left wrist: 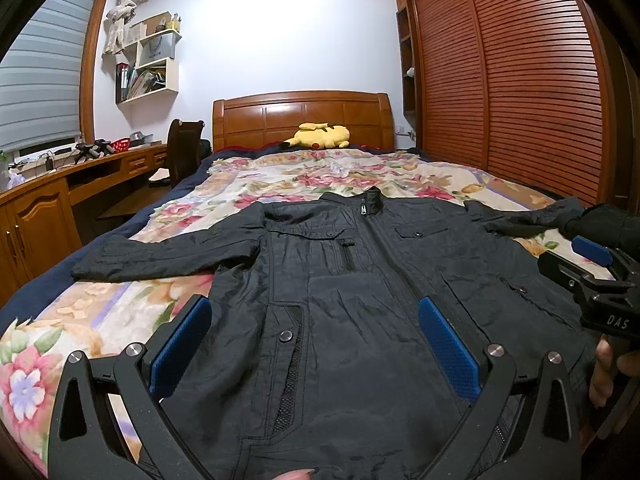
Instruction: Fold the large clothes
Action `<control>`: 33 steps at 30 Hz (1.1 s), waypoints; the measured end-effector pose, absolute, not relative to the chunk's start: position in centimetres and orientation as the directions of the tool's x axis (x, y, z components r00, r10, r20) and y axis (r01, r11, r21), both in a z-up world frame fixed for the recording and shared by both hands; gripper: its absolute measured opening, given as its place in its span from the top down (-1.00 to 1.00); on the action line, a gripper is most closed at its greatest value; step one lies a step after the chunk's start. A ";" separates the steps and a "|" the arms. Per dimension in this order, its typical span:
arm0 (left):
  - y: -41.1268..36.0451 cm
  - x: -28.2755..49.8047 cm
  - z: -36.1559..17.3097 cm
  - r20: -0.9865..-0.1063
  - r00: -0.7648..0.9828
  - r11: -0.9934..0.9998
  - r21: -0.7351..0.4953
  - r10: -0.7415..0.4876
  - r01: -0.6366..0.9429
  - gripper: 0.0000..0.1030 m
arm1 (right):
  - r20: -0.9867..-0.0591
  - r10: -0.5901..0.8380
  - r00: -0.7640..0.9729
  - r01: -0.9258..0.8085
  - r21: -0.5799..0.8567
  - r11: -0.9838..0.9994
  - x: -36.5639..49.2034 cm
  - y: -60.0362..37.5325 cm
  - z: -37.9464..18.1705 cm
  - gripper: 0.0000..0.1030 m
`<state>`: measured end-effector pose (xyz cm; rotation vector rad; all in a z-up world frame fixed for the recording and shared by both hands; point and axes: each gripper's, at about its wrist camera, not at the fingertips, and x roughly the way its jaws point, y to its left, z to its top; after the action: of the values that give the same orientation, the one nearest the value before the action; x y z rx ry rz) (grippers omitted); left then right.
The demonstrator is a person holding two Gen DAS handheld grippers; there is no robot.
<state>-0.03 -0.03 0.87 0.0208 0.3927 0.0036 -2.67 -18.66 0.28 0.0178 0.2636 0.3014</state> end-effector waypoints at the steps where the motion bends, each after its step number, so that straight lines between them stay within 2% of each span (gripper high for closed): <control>1: 0.0 0.0 0.8 -0.382 0.924 1.000 0.022 0.008 0.001 -1.00 | -0.254 0.296 0.921 -0.291 0.057 0.955 -2.6 -18.6 0.3 -1.00; 33: 0.5 -0.8 2.0 -0.372 0.928 1.000 0.025 0.009 0.000 -1.00 | -0.256 0.295 0.921 -0.288 0.063 0.955 -2.5 -18.9 0.4 -1.00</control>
<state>-0.78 0.49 1.95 0.0245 0.3816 0.0049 -2.45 -18.93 0.44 0.0245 0.2663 0.2996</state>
